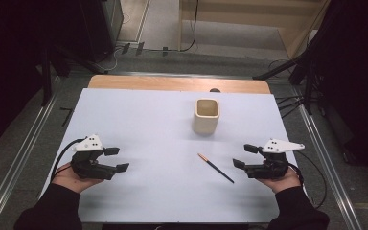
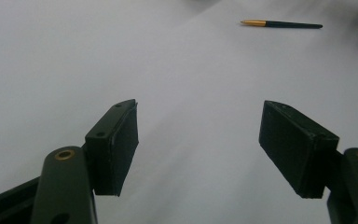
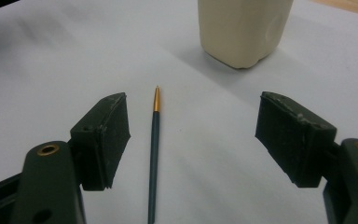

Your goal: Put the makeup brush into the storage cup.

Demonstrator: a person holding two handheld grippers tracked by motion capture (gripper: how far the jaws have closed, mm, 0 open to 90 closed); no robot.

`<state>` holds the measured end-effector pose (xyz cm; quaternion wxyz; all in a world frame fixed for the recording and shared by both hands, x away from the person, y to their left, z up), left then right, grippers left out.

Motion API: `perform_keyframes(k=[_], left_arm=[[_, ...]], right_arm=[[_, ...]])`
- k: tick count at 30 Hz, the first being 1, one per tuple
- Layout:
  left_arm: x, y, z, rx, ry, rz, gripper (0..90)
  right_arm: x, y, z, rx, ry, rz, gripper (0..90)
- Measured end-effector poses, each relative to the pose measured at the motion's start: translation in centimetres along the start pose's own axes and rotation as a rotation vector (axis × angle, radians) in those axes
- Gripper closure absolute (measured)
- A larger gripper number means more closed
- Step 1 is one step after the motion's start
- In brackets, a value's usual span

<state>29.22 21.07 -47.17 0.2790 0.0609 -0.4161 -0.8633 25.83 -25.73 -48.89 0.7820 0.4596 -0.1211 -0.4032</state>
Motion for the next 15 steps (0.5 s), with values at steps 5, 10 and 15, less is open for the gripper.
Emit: perform_keyframes(k=[5, 10, 15], left_arm=[[0.02, -0.01, -0.03, -0.003, 0.000, 0.001, 28.7], [0.07, -0.01, -0.08, -0.005, 0.000, 0.003, 28.7], [-0.05, -0.07, -0.04, -0.004, 0.008, 0.004, 28.9]], right_arm=[[0.03, -0.07, -0.01, -0.007, -0.002, 0.006, 26.8], [0.03, -0.10, -0.05, -0.009, -0.001, 0.002, 26.8], [0.08, -0.14, -0.14, -0.018, -0.002, -0.011, 26.8]])
Point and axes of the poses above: each handheld gripper's, and its own axes: z roughly backward along the jaws, y roughly out of its top, x roughly to its right, the point moved 4 cm from there along -z, roughly forward along the jaws, and after that the axes turned 2 degrees about -z, right-handed, at the moved point
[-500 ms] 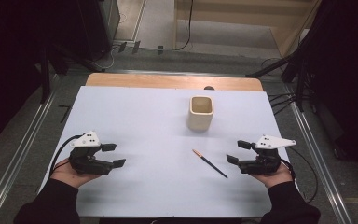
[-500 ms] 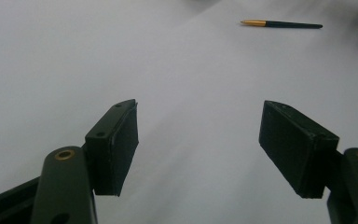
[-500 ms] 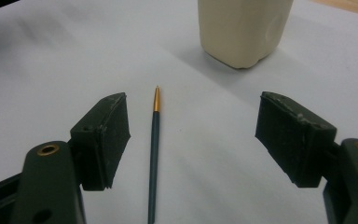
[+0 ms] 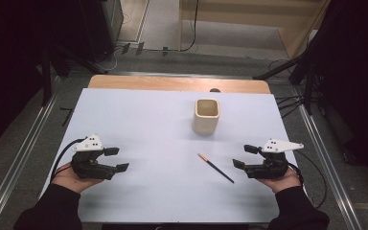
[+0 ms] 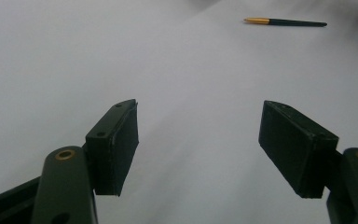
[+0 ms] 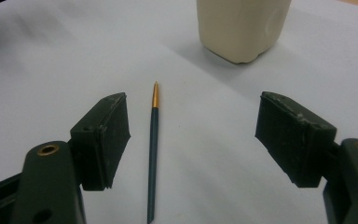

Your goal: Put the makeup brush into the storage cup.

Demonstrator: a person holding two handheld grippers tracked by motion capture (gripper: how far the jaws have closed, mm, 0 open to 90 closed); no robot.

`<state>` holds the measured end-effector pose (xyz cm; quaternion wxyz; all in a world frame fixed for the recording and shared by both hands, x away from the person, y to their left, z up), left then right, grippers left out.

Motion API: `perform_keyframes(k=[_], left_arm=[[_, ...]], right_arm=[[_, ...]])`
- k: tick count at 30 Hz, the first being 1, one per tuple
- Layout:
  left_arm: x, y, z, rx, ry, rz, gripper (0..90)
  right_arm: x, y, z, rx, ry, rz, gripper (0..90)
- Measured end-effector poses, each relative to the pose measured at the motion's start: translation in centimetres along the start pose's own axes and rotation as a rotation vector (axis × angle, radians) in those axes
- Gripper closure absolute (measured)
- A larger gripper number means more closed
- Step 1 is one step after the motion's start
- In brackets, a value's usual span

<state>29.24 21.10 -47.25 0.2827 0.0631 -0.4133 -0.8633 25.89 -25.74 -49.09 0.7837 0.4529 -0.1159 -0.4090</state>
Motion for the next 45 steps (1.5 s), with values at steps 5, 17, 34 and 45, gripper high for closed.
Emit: perform_keyframes(k=[5, 17, 34, 45], left_arm=[[0.01, 0.02, -0.03, -0.002, 0.003, -0.001, 28.9], [0.02, 0.00, -0.03, -0.004, 0.003, -0.001, 28.8], [-0.01, -0.09, -0.13, -0.017, 0.009, -0.012, 28.7], [0.05, -0.10, -0.26, -0.019, 0.007, -0.012, 28.6]], right_arm=[[0.02, -0.04, 0.01, -0.003, 0.000, 0.003, 26.8], [0.07, -0.09, 0.02, -0.005, -0.006, 0.015, 26.8], [0.04, -0.08, -0.06, -0.008, -0.011, 0.020, 26.7], [-0.45, 0.31, -0.56, -0.004, 0.006, 0.037, 26.6]])
Point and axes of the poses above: each handheld gripper's, and its own axes: z roughly backward along the jaws, y roughly out of its top, x roughly to its right, the point moved 4 cm from there along -z, roughly forward along the jaws, and after that the axes turned 2 degrees about -z, right-handed, at the moved point
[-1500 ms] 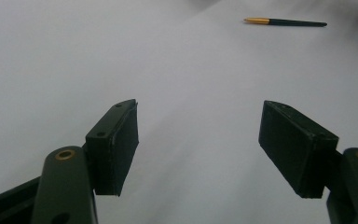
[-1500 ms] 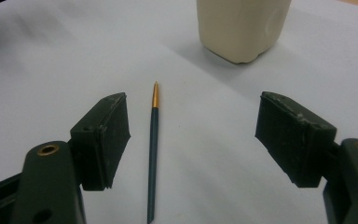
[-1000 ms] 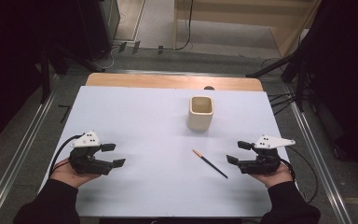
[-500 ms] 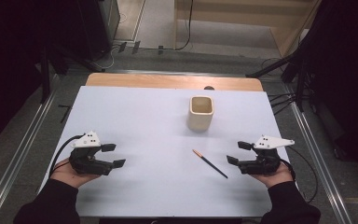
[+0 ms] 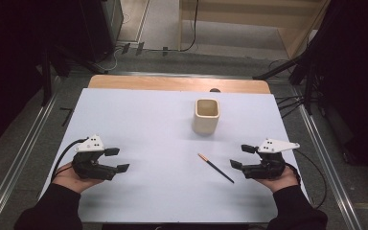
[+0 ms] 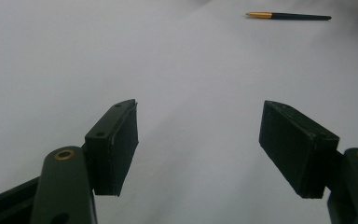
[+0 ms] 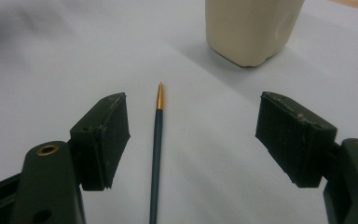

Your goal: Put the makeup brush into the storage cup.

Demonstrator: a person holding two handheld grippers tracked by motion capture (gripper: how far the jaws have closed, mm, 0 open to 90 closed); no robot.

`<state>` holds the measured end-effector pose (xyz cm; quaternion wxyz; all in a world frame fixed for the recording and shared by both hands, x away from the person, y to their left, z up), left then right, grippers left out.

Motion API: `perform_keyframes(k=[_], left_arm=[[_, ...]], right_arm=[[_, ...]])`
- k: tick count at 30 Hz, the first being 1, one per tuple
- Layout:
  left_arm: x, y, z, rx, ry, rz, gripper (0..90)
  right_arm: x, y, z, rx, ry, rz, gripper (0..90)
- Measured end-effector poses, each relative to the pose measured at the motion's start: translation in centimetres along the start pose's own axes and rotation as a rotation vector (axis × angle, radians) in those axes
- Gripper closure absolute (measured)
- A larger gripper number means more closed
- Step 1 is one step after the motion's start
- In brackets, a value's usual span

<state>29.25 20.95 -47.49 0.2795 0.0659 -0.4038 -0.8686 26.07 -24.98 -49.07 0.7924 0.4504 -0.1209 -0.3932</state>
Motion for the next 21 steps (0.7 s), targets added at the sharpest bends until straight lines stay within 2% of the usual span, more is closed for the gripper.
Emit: perform_keyframes(k=[21], left_arm=[[0.1, -0.1, -0.2, -0.013, -0.004, -0.004, 28.6]], right_arm=[[-1.7, 1.6, -1.9, 0.017, 0.032, 0.019, 25.8]])
Point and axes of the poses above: each handheld gripper's, and its own axes: z roughly backward along the jaws, y roughly out of its top, x roughly to its right, the point moved 4 cm from there along -z, roughly forward along the jaws, and after that the axes turned 2 degrees about -z, right-handed, at the moved point
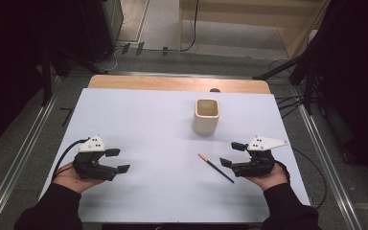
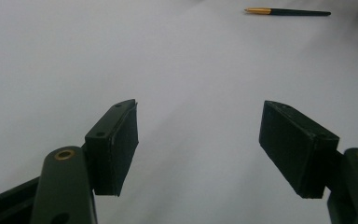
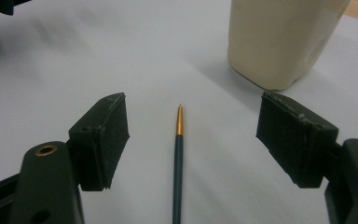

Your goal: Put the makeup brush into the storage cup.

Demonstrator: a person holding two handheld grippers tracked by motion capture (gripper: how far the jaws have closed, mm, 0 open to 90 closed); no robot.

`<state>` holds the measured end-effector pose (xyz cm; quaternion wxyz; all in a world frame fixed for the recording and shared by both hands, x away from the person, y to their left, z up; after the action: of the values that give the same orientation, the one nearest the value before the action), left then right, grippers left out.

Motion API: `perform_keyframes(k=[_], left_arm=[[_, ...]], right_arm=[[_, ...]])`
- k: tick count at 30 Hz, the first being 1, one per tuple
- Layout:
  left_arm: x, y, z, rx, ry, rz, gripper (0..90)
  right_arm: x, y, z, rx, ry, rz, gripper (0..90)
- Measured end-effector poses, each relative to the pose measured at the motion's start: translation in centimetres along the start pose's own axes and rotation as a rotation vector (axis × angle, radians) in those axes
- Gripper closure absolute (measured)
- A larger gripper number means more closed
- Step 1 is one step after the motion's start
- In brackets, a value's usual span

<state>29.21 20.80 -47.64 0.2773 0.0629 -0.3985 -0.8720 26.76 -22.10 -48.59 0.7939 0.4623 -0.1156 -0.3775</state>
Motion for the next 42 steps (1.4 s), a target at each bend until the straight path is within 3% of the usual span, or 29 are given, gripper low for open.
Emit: perform_keyframes(k=[28, 34, 36, 37, 42], left_arm=[[0.0, -0.1, -0.1, -0.012, -0.004, -0.008, 28.7], [0.0, -0.1, -0.1, -0.009, -0.007, 0.004, 28.7], [0.0, -0.1, -0.1, -0.012, -0.006, 0.006, 28.7], [0.0, -0.1, -0.1, -0.010, -0.008, 0.002, 28.7], [0.1, -0.1, -0.2, -0.014, -0.010, 0.000, 28.7]], right_arm=[[-2.0, 2.3, -3.4, 0.013, 0.040, 0.028, 25.8], [-1.6, 2.0, -3.4, -0.030, 0.026, 0.002, 25.8], [-1.4, 2.0, -3.3, -0.069, 0.015, -0.011, 25.8], [-1.3, 2.0, -3.3, -0.128, 0.006, -0.022, 25.4], [-0.9, 2.2, -3.2, -0.220, -0.004, -0.019, 25.4]])
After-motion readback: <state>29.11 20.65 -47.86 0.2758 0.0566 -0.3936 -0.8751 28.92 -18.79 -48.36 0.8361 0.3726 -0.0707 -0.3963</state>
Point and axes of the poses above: each handheld gripper's, and its own axes: z roughly backward along the jaws, y roughly out of its top, x roughly to its right, the point moved 4 cm from there along -z, roughly forward along the jaws, and after that the axes turned 2 degrees about -z, right-handed, at the moved point
